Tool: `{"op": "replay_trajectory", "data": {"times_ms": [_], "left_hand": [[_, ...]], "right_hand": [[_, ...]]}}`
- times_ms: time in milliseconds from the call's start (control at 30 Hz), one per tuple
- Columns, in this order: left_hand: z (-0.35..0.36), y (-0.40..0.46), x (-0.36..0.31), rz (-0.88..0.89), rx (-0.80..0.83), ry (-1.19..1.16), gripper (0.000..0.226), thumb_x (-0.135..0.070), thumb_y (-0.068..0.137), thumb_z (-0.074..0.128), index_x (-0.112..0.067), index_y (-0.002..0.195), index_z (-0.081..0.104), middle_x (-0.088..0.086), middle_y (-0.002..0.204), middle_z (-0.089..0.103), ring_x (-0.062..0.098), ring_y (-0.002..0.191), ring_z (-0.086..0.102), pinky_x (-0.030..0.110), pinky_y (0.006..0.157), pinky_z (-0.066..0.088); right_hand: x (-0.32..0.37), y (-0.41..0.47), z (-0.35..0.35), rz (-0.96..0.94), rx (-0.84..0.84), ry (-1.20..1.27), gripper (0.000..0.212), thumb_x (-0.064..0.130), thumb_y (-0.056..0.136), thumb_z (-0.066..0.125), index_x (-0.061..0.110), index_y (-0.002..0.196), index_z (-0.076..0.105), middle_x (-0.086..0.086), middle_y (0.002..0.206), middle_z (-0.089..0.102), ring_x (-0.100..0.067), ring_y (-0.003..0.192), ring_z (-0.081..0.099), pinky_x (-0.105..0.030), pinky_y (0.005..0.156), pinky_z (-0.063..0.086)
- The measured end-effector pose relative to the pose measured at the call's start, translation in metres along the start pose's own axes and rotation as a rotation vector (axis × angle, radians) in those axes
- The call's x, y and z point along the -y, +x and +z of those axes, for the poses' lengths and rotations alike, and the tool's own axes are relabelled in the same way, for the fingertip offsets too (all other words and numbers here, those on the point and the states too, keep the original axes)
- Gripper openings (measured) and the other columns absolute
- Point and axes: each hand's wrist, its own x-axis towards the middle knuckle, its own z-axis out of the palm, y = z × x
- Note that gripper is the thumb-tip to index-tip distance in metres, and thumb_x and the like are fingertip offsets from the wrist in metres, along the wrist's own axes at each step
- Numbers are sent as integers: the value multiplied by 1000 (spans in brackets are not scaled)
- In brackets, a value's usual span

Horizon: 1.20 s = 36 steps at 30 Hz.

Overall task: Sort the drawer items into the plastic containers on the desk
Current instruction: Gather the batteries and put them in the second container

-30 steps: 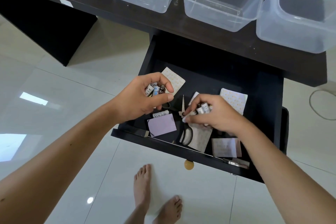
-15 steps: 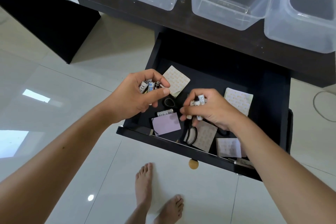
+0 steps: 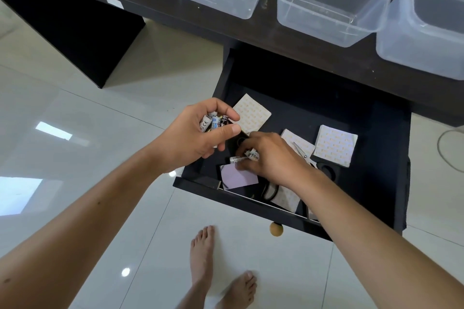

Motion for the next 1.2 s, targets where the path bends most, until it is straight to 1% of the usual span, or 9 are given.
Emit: {"op": "replay_trajectory", "data": {"times_ms": [100,167,267,367,467,633,800,1033,1200], "left_hand": [[0,-1,-2,0,-9,-10,15,-19,95,73,-14,108,66,-6,62,62,8,55,56,24,46,42],[-1,-2,-4,-1,-17,-6,17,-19,95,74,-14,109,66,-8,64,63,9,57,56,25,46,41],[0,-3,-8,-46,-36,-6,24,-20,94,76,-18,111,59,-11,68,63,10,57,57,28,46,39],[1,-3,-19,-142,-75,6,37,-24,92,79,-22,114,50,-1,70,63,7,52,57,27,46,39],[-3,-2,-37,-179,-98,39,35,-27,93,78,-22,113,50,2,68,63,7,51,56,25,46,40],[-20,2,-79,-116,-69,110,24,-27,95,77,-24,104,56,-2,62,64,8,54,56,25,47,42],[-50,18,-125,-25,-59,142,22,-28,94,77,-21,105,60,2,81,68,9,63,63,23,49,45],[-115,59,-173,19,-85,154,22,-26,94,79,-16,107,63,-7,70,66,9,62,63,23,48,45],[-160,96,-194,8,-134,235,21,-30,93,79,-23,106,64,-3,87,70,15,69,68,19,53,50]], "right_hand": [[0,-5,-4,59,-46,130,21,36,84,88,26,100,78,14,97,62,-4,88,56,-10,68,35],[1,-12,-9,90,-59,211,19,36,82,89,29,94,77,17,94,62,3,90,58,-7,72,36],[0,-26,-23,188,-67,331,19,37,81,91,34,89,74,14,80,71,0,74,65,-24,70,50],[4,-40,-44,240,-68,492,21,35,81,91,31,91,73,4,69,74,-8,52,64,-27,58,51],[15,-45,-74,257,-71,605,24,31,80,93,31,96,75,-8,76,78,-23,56,69,-32,56,55],[41,-39,-132,211,-93,629,28,29,78,95,24,98,76,-2,75,76,-15,57,68,-34,58,56],[79,-11,-181,167,-65,637,29,30,79,94,22,100,76,-4,72,74,-16,60,66,-31,57,56],[123,50,-231,140,-43,602,30,27,81,92,19,104,75,-1,66,73,-8,49,60,-25,53,52],[141,105,-255,146,-111,570,26,32,81,93,25,100,76,-6,78,78,-27,63,70,-37,60,59]]}}
